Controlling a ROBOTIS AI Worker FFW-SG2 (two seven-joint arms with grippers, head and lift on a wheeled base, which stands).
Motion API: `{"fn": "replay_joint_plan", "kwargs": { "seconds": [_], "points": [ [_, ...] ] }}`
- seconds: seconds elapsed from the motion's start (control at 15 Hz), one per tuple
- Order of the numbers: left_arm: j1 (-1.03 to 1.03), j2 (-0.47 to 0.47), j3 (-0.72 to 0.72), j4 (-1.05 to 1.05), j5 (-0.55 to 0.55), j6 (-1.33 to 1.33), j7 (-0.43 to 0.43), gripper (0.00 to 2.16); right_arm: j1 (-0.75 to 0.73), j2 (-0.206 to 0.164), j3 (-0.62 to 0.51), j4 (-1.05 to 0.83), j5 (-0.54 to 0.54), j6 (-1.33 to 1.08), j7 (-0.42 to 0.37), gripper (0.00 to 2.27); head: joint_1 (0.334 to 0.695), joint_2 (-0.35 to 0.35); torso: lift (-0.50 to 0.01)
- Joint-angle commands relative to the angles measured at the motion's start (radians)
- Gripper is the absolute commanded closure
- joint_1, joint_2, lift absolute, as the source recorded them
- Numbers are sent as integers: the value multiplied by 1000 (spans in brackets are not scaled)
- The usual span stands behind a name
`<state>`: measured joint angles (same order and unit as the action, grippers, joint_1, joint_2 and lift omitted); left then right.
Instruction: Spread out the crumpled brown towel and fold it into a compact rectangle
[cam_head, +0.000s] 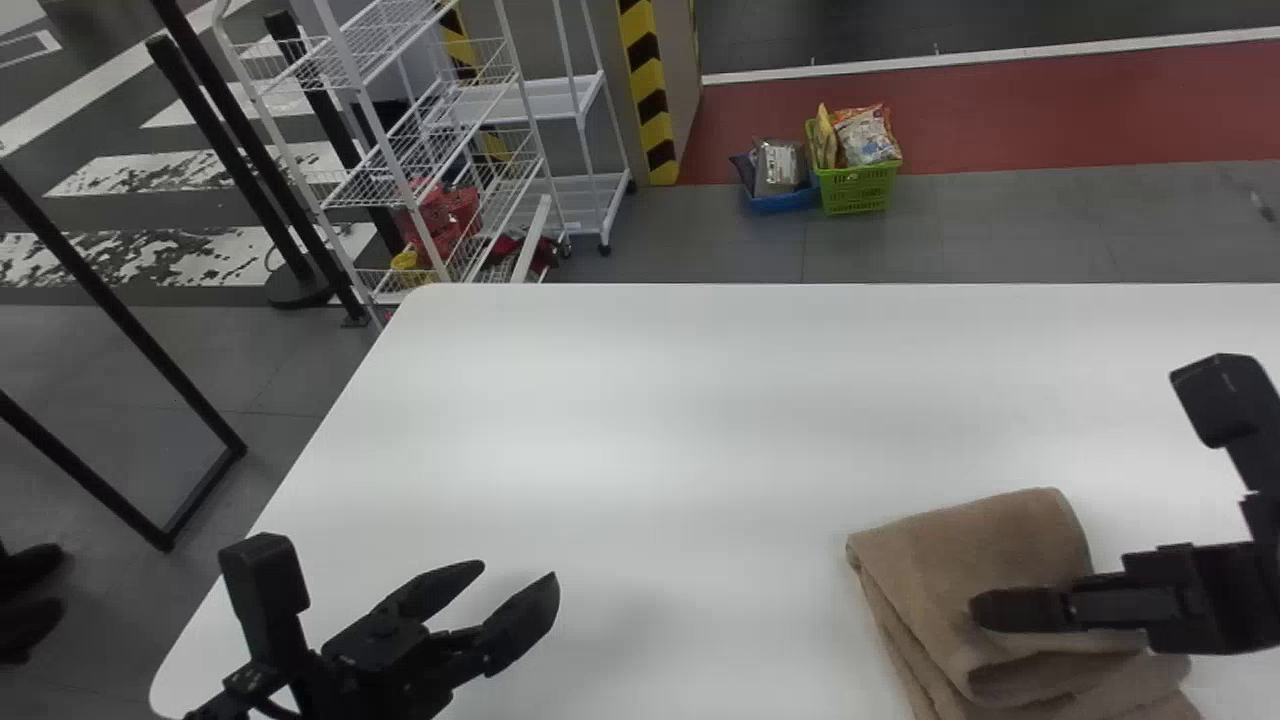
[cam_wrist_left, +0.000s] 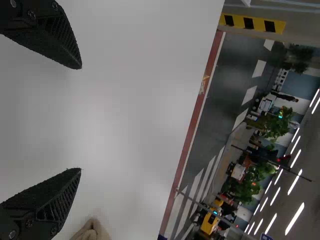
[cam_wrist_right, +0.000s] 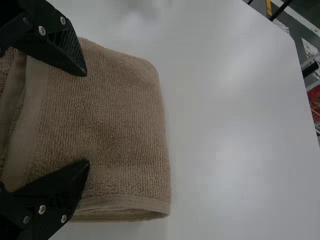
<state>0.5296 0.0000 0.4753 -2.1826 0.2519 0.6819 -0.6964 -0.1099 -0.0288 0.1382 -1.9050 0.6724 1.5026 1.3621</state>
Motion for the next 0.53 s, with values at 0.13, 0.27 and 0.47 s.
{"fn": "replay_joint_plan", "kwargs": {
  "seconds": [0.13, 0.27, 0.47],
  "points": [
    [0, -3, -1, 3, 3, -1, 0, 80, 50, -14, -28, -115, 23, 55, 5, 218, 695, 268, -127],
    [0, -3, -6, 1, 3, -1, 0, 80, 50, -14, -52, -120, 16, 55, 5, 218, 695, 257, -127],
    [1, -3, 2, 3, 6, -1, 0, 80, 58, -14, -22, -161, 7, 70, 5, 215, 695, 243, -127]
  ]
}}
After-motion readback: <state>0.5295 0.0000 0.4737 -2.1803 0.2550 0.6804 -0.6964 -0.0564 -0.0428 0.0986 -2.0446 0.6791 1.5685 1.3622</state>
